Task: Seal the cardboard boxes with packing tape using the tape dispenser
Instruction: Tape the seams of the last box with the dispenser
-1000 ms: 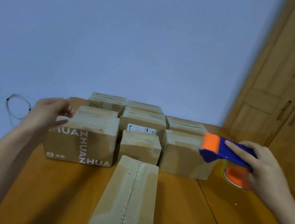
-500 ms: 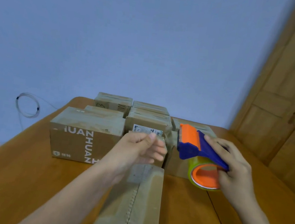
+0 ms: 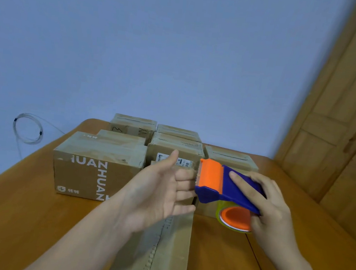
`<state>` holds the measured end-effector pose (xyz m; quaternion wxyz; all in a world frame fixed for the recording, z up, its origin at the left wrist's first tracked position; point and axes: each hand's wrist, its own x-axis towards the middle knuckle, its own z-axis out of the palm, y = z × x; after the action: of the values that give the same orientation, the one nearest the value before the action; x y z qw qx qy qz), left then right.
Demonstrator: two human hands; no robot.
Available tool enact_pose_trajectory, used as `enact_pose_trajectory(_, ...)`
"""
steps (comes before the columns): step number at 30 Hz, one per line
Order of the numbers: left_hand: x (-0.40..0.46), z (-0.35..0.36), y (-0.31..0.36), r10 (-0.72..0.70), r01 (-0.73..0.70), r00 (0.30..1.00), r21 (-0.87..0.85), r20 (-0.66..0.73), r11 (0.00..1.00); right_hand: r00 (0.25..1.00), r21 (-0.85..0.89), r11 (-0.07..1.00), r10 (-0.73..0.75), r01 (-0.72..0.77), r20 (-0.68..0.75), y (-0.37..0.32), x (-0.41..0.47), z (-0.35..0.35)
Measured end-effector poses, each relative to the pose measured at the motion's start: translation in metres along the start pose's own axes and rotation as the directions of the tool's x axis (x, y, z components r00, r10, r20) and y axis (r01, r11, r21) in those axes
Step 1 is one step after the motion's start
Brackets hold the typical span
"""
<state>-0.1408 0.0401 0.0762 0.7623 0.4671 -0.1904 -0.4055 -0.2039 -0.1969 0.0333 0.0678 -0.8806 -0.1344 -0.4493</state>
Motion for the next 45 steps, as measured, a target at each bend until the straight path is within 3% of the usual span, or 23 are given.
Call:
enact_pose_trajectory(6,-0.01,0.0,-0.001,0.03,-0.015,0.999,0.348,-0.039,0.937,0.997,-0.114,0.992,-0.052,0.058,0.059,-0.004,0.0,0.003)
enact_pose_trajectory(8,-0.014,-0.005,0.006,0.011,-0.009,1.0,0.384,-0.003,0.923,0.998,-0.074,0.995,-0.062,0.063,0.015,-0.005,0.001,-0.001)
enact_pose_trajectory(12,-0.016,-0.016,0.019,0.003,0.018,0.998,0.355,-0.058,0.935,0.997,0.03,1.0,0.009,-0.007,-0.076,-0.014,0.003,-0.01)
enact_pose_trajectory(18,-0.019,-0.024,0.013,0.103,-0.011,0.984,0.525,-0.145,0.851,0.994,0.006,1.0,-0.004,0.005,-0.106,-0.022,0.007,-0.013)
enact_pose_trajectory(23,-0.025,-0.029,0.013,0.247,-0.102,0.93,0.451,-0.274,0.887,0.976,0.115,0.988,0.126,-0.107,-0.177,-0.015,0.001,-0.017)
enact_pose_trajectory(35,-0.019,0.001,0.012,0.351,-0.119,0.911,0.674,-0.219,0.729,0.993,0.069,0.997,0.038,-0.031,-0.111,-0.025,-0.001,-0.01)
enact_pose_trajectory(40,-0.014,-0.006,0.01,0.329,-0.117,0.917,0.635,-0.227,0.763,0.995,0.011,1.0,0.004,-0.003,-0.103,-0.021,-0.002,-0.005)
enact_pose_trajectory(45,-0.006,-0.017,0.004,0.281,-0.094,0.924,0.561,-0.258,0.823,0.997,-0.087,0.993,-0.08,0.081,0.018,-0.015,-0.006,0.002)
